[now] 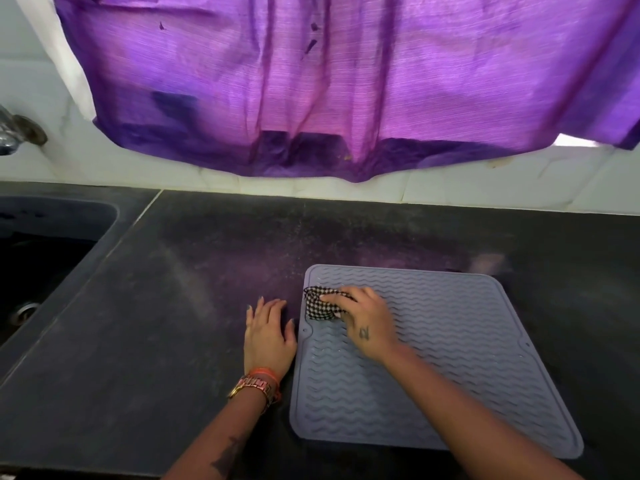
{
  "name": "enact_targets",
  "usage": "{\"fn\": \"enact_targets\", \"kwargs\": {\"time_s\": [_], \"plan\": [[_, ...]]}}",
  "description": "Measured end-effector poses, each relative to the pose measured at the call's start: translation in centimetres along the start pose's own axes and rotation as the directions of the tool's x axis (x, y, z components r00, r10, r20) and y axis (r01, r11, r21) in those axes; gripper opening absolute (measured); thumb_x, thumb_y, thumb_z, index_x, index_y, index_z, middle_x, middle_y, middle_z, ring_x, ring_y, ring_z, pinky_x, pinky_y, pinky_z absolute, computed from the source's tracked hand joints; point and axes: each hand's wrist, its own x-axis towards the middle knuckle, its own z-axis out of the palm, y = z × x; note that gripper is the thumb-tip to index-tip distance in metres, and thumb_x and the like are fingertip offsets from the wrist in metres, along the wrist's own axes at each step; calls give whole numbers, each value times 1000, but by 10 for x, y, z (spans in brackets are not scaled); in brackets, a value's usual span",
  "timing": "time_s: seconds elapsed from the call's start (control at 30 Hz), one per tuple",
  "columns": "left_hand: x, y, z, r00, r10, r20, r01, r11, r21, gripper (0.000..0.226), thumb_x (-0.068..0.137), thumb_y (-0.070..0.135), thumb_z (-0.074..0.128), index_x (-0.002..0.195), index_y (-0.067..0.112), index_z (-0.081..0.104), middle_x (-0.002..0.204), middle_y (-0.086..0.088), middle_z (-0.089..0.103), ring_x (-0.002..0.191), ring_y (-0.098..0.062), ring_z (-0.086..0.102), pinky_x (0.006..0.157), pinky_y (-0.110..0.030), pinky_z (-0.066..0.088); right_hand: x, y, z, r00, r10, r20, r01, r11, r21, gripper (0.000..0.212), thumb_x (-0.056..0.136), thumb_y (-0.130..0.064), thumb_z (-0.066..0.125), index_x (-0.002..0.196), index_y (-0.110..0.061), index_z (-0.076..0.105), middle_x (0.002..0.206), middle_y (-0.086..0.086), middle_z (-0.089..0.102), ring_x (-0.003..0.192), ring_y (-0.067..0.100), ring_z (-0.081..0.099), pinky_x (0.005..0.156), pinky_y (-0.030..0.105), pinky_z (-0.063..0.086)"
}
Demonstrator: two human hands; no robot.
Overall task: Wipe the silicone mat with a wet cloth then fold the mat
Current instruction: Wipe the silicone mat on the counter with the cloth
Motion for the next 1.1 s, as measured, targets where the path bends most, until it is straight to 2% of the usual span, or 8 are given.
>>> {"fn": "enact_targets", "kwargs": {"time_s": [0.17, 0.27, 0.4, 0.53, 0.7, 0.83, 0.97, 1.1], "plan": [[1, 0, 1, 1000, 3, 2, -3, 1000, 6, 38, 89, 19, 53, 126, 10, 53, 134, -6, 52, 138, -26, 31, 119, -37, 6, 13, 10, 1, 997, -38, 62, 41, 998, -42, 40, 84, -7, 57, 116, -29, 64, 113, -2, 63, 95, 23, 52, 77, 30, 40], [1, 0, 1, 1000, 0, 8, 0, 1000, 18, 38, 89, 21, 52, 126, 11, 53, 135, -6, 51, 138, -25, 30, 119, -36, 5, 26, 15, 3, 1000, 11, 28, -9, 997, -72, 40, 88, -9, 54, 120, -31, 61, 116, -2, 61, 99, 24, 52, 80, 33, 41], [1, 0, 1, 1000, 5, 6, -5, 1000, 17, 38, 89, 22, 53, 126, 11, 53, 135, -5, 51, 139, -24, 29, 119, -35, 4, 40, 22, 5, 993, 5, 121, 8, 994, -109, 40, 90, -13, 51, 124, -34, 57, 118, -3, 59, 99, 21, 48, 80, 32, 42], [1, 1, 1, 1000, 7, 8, -7, 999, 33, 38, 89, 22, 54, 125, 11, 54, 134, -5, 52, 138, -25, 30, 118, -36, 4, 57, 30, 6, 997, 40, 61, -31, 990, -138, 41, 90, -12, 51, 124, -33, 57, 119, -2, 58, 97, 22, 48, 77, 33, 43], [1, 0, 1, 1000, 12, 10, -13, 999, 36, 38, 88, 22, 55, 125, 11, 54, 134, -4, 51, 138, -25, 30, 118, -36, 4, 69, 34, 10, 988, 78, 131, -58, 986, -156, 41, 94, -15, 47, 129, -36, 50, 125, -3, 53, 102, 22, 45, 82, 33, 43], [1, 0, 3, 1000, 6, 15, -7, 999, 42, 38, 87, 23, 56, 123, 11, 56, 133, -5, 52, 137, -26, 31, 119, -39, 7, 70, 40, 13, 987, 150, 60, -140, 979, -146, 43, 95, -15, 45, 131, -38, 48, 129, -2, 51, 105, 23, 44, 86, 36, 42], [2, -2, 4, 1000, 6, 19, -7, 999, 46, 38, 87, 24, 57, 123, 11, 56, 133, -5, 52, 137, -26, 31, 119, -39, 8, 78, 46, 6, 977, 117, 176, -95, 987, -126, 43, 94, -17, 47, 132, -39, 46, 133, -1, 47, 109, 25, 43, 89, 37, 41], [2, -3, 5, 1000, 8, 11, -8, 999, 48, 39, 87, 24, 57, 123, 11, 56, 133, -5, 53, 137, -26, 32, 118, -39, 8, 66, 71, -7, 987, 96, 130, -76, 985, -155, 45, 92, -13, 48, 131, -36, 50, 131, -1, 51, 107, 23, 44, 88, 35, 41]]}}
